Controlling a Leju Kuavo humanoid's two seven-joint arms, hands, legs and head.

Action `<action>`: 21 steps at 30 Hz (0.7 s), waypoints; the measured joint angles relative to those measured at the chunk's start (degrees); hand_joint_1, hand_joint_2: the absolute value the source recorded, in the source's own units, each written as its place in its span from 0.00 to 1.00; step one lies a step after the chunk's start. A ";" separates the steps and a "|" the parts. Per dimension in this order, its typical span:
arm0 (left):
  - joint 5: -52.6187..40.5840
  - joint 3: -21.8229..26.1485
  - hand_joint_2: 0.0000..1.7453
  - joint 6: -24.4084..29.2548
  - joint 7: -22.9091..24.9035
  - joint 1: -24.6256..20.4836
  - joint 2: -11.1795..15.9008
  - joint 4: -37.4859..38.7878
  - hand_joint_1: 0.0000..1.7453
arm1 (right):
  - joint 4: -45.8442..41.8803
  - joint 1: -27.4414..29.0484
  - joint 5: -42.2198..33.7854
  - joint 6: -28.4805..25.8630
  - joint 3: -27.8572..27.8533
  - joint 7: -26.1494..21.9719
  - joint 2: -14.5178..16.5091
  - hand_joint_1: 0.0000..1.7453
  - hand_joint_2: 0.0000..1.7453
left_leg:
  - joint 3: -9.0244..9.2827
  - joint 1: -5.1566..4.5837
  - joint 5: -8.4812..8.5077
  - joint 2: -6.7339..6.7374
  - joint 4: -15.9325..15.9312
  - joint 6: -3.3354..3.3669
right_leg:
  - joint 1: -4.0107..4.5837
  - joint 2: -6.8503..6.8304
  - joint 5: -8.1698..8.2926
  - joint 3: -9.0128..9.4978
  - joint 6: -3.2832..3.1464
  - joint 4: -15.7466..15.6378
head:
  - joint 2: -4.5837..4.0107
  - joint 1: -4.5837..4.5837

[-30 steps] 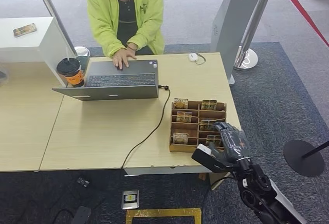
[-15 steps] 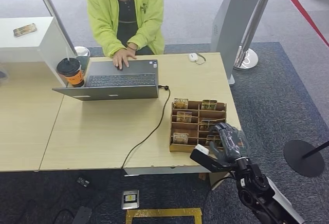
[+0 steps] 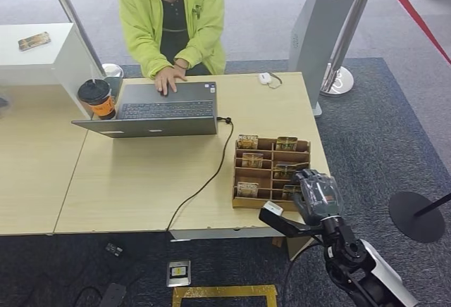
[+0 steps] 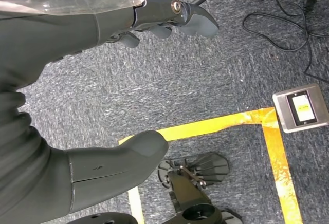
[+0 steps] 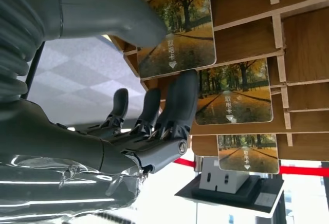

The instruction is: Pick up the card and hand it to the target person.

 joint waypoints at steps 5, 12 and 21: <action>0.26 0.00 1.00 0.01 -0.03 0.01 0.00 0.00 0.00 | -0.16 -0.24 2.33 0.52 0.36 0.57 0.00 0.91 1.00 | 0.01 0.00 0.00 0.00 0.00 0.00 | 0.00 0.00 0.00 0.00 0.00 0.00 | 0.00 -0.01; 0.43 0.00 1.00 0.07 -0.24 0.06 0.00 0.00 0.00 | -0.23 -0.24 2.45 0.57 0.82 0.59 0.00 0.92 1.00 | 0.02 0.00 0.00 0.00 0.00 0.00 | 0.00 0.00 0.00 0.03 0.00 0.00 | 0.00 -0.03; 0.10 -0.05 1.00 0.09 -0.44 0.03 0.00 0.00 0.00 | -0.59 -0.23 2.52 0.52 1.05 0.59 0.00 0.99 1.00 | 0.04 0.00 0.00 0.00 0.01 0.00 | 0.00 0.00 0.00 0.02 0.00 0.00 | 0.00 -0.02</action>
